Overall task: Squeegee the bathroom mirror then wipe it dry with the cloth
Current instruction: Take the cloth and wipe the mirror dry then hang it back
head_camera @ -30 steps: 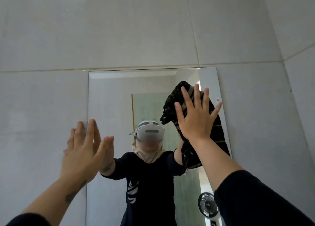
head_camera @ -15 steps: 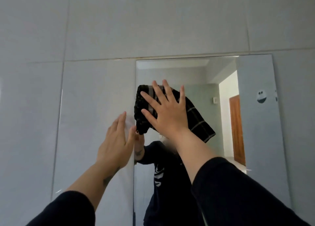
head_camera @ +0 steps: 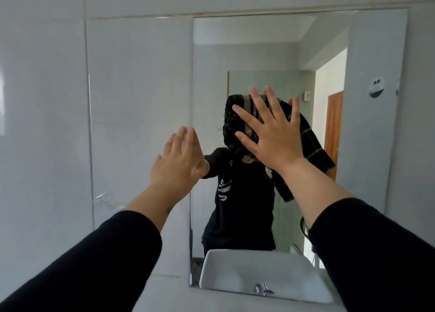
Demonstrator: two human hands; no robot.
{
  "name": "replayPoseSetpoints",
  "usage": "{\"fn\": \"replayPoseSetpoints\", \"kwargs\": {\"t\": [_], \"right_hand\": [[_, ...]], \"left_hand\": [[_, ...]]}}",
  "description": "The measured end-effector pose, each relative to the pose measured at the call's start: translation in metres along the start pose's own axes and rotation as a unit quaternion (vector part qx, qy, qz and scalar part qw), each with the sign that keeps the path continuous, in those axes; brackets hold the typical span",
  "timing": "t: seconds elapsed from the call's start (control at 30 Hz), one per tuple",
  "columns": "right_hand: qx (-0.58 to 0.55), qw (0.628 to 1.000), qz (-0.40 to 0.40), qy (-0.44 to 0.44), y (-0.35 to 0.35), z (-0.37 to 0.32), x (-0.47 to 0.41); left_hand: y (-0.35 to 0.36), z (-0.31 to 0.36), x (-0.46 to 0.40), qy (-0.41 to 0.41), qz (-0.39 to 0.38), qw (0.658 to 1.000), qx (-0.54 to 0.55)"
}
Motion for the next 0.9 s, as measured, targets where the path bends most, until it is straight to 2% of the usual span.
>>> {"fn": "replayPoseSetpoints", "kwargs": {"t": [0.13, 0.37, 0.6, 0.7, 0.9], "right_hand": [[-0.001, 0.999, 0.002, 0.047, -0.005, 0.049, 0.021], [-0.005, 0.979, 0.017, 0.201, -0.011, 0.145, 0.07], [-0.028, 0.943, 0.035, 0.329, 0.002, 0.174, 0.148], [-0.028, 0.948, 0.032, 0.317, 0.006, 0.154, 0.157], [-0.014, 0.977, 0.007, 0.211, 0.017, 0.084, 0.135]], "left_hand": [[0.001, 0.001, 0.0, -0.011, -0.007, 1.0, -0.027], [-0.001, 0.002, 0.002, -0.002, 0.012, 1.0, -0.016], [0.006, -0.005, -0.005, -0.009, 0.027, 0.999, -0.02], [0.009, -0.007, -0.006, -0.011, 0.028, 0.999, -0.013], [0.008, -0.006, -0.004, 0.0, 0.027, 1.0, -0.001]]}}
Point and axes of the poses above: each hand's wrist, its own x-axis away from the middle knuckle, its own y-axis out of the palm, z = x × y, the point moved 10 cm from there along -x, towards the middle knuckle, and after that the axes turned 3 degrees about -x, right-handed, at the moved point
